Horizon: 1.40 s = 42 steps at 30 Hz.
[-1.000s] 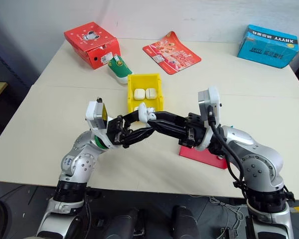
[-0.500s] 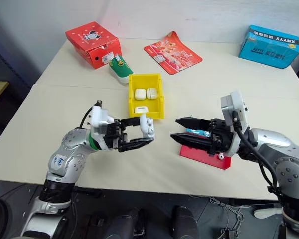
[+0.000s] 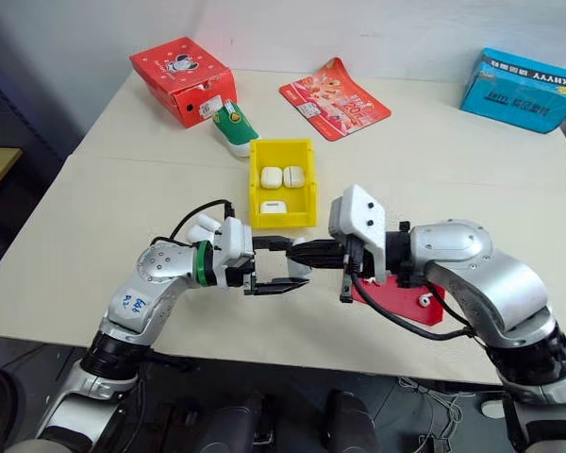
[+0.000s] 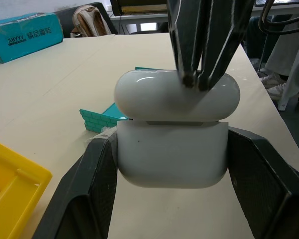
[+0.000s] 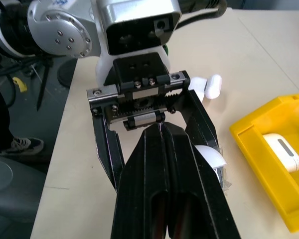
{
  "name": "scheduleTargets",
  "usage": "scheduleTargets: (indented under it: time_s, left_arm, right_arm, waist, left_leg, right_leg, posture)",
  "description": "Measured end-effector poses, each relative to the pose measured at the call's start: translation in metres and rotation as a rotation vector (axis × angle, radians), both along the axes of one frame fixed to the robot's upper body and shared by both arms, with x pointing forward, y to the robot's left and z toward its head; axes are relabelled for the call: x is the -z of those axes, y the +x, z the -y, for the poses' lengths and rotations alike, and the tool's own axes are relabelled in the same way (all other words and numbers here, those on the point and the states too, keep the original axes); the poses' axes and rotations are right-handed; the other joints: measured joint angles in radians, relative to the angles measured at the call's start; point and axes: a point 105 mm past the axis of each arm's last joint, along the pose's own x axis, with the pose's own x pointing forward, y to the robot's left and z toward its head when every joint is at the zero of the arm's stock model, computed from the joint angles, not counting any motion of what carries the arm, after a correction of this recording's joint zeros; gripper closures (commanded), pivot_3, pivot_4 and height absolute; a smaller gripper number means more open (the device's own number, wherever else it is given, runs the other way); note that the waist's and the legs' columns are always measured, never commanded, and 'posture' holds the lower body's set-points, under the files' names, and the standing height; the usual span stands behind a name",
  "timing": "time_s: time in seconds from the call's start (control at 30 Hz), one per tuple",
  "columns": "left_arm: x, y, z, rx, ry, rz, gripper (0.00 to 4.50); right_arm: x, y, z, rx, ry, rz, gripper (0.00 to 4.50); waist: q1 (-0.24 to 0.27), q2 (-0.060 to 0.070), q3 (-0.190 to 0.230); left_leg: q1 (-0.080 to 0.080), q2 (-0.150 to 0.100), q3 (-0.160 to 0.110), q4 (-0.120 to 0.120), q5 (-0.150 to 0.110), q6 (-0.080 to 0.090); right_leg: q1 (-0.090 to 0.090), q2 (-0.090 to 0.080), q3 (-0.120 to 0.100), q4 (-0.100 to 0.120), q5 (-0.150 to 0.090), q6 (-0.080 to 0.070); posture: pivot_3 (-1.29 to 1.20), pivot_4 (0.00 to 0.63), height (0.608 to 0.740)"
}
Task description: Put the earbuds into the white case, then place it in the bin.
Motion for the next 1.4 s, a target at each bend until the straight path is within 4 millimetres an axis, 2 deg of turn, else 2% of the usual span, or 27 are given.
scheduleTargets:
  time_s: [0.13, 0.3, 0.47, 0.6, 0.67, 0.73, 0.8, 0.87, 0.93, 1.07, 1.1, 1.2, 1.37, 1.4]
  left_arm:
    - [0.003, 0.001, -0.002, -0.003, 0.017, -0.004, 1.68]
    - [0.0, 0.001, -0.007, -0.005, 0.002, 0.005, 1.68]
    - [-0.011, 0.003, -0.014, -0.033, -0.08, -0.028, 1.68]
    - [-0.009, 0.009, -0.033, -0.129, -0.121, -0.122, 1.68]
    - [-0.012, 0.014, -0.055, -0.209, -0.179, -0.216, 1.68]
    - [-0.02, 0.025, -0.079, -0.283, -0.274, -0.315, 1.68]
    - [-0.032, 0.039, -0.104, -0.367, -0.351, -0.353, 1.68]
    - [-0.047, 0.052, -0.111, -0.403, -0.39, -0.35, 1.68]
    - [-0.062, 0.062, -0.104, -0.388, -0.413, -0.338, 1.68]
    - [-0.078, 0.09, -0.071, -0.376, -0.375, -0.292, 1.68]
    - [-0.078, 0.101, -0.059, -0.392, -0.349, -0.286, 1.68]
    - [-0.069, 0.129, -0.038, -0.483, -0.267, -0.281, 1.68]
    - [-0.053, 0.152, -0.03, -0.589, -0.165, -0.276, 1.68]
    - [-0.049, 0.154, -0.029, -0.596, -0.153, -0.279, 1.33]
  right_arm:
    - [0.003, 0.003, 0.004, 0.036, -0.05, 0.009, 4.48]
    - [0.017, 0.003, 0.035, 0.124, -0.128, -0.056, 4.48]
    - [0.016, 0.003, 0.058, 0.228, 0.008, -0.078, 4.48]
    - [0.017, -0.002, 0.088, 0.336, 0.189, -0.067, 3.63]
    - [0.009, -0.005, 0.114, 0.467, 0.353, 0.068, 2.92]
    - [0.006, -0.01, 0.136, 0.583, 0.388, 0.193, 2.19]
    - [0.0, -0.015, 0.148, 0.633, 0.374, 0.29, 1.5]
    - [-0.006, -0.02, 0.152, 0.642, 0.373, 0.351, 0.81]
    - [-0.01, -0.023, 0.154, 0.637, 0.38, 0.38, 0.11]
    - [-0.01, -0.028, 0.156, 0.643, 0.374, 0.415, 0.04]
    - [-0.009, -0.03, 0.159, 0.658, 0.372, 0.422, 0.04]
    - [-0.004, -0.033, 0.161, 0.684, 0.373, 0.422, 0.04]
    - [0.008, -0.042, 0.164, 0.718, 0.361, 0.391, 0.04]
    - [0.011, -0.044, 0.165, 0.725, 0.361, 0.386, 0.01]
  waist:
    - [0.001, 0.0, 0.0]
    - [0.002, 0.0, 0.0]
    - [0.002, 0.0, 0.0]
    - [0.003, 0.0, 0.0]
    - [0.003, -0.001, 0.0]
    - [0.003, -0.001, 0.0]
    - [0.001, -0.001, 0.0]
    - [0.002, -0.001, 0.0]
    - [0.006, -0.001, 0.0]
    - [0.012, -0.002, 0.0]
    - [0.015, -0.002, 0.0]
    - [0.019, -0.002, 0.0]
    - [0.005, -0.003, 0.0]
    - [0.003, -0.003, 0.0]
  left_leg:
    - [-0.001, 0.0, -0.001, 0.001, 0.0, 0.0]
    - [-0.002, 0.0, -0.003, 0.003, 0.0, 0.0]
    - [-0.001, 0.0, -0.004, 0.003, 0.0, 0.0]
    - [-0.001, 0.0, -0.003, 0.003, 0.001, 0.001]
    - [-0.001, 0.0, -0.003, 0.003, 0.001, 0.0]
    - [-0.001, 0.0, -0.003, 0.004, 0.002, 0.0]
    - [0.0, 0.0, -0.002, 0.005, 0.002, 0.0]
    - [0.0, -0.001, -0.002, 0.006, 0.003, 0.0]
    - [0.001, -0.002, -0.002, 0.006, 0.004, 0.0]
    - [0.0, -0.003, -0.001, 0.006, 0.004, 0.0]
    - [0.001, -0.003, -0.001, 0.006, 0.004, 0.001]
    - [0.0, -0.003, 0.002, 0.006, 0.005, 0.001]
    - [0.001, -0.002, 0.003, 0.002, 0.005, 0.001]
    - [0.001, -0.002, 0.004, 0.002, 0.005, 0.001]
  right_leg:
    - [0.001, 0.0, -0.001, 0.0, 0.0, 0.0]
    - [0.002, 0.0, -0.003, 0.0, 0.0, 0.0]
    - [0.002, 0.0, -0.003, 0.0, 0.0, 0.0]
    - [0.002, 0.001, -0.003, 0.001, 0.0, 0.0]
    - [0.002, 0.001, -0.003, 0.002, 0.0, 0.001]
    - [0.002, 0.001, -0.003, 0.004, 0.0, 0.001]
    - [0.002, 0.001, -0.002, 0.005, 0.0, 0.001]
    - [0.002, 0.001, -0.001, 0.006, 0.001, 0.002]
    - [0.002, 0.001, -0.001, 0.008, 0.001, 0.003]
    - [0.002, 0.004, 0.0, 0.008, 0.001, 0.003]
    - [0.002, 0.004, 0.0, 0.009, 0.001, 0.003]
    - [0.001, 0.006, -0.002, 0.008, 0.001, 0.003]
    - [-0.001, 0.006, -0.003, 0.007, 0.001, 0.003]
    - [-0.001, 0.006, -0.003, 0.007, 0.001, 0.003]
  posture:
    - [0.0, 0.15, 0.74]
    - [0.0, 0.15, 0.74]
    - [0.0, 0.15, 0.74]
    - [0.0, 0.15, 0.74]
    - [0.0, 0.15, 0.74]
    - [0.0, 0.15, 0.74]
    - [0.0, 0.15, 0.74]
    - [0.0, 0.15, 0.74]
    - [0.0, 0.15, 0.74]
    - [0.0, 0.15, 0.74]
    - [0.0, 0.15, 0.74]
    - [0.0, 0.15, 0.74]
    - [0.0, 0.15, 0.74]
    - [0.0, 0.15, 0.74]
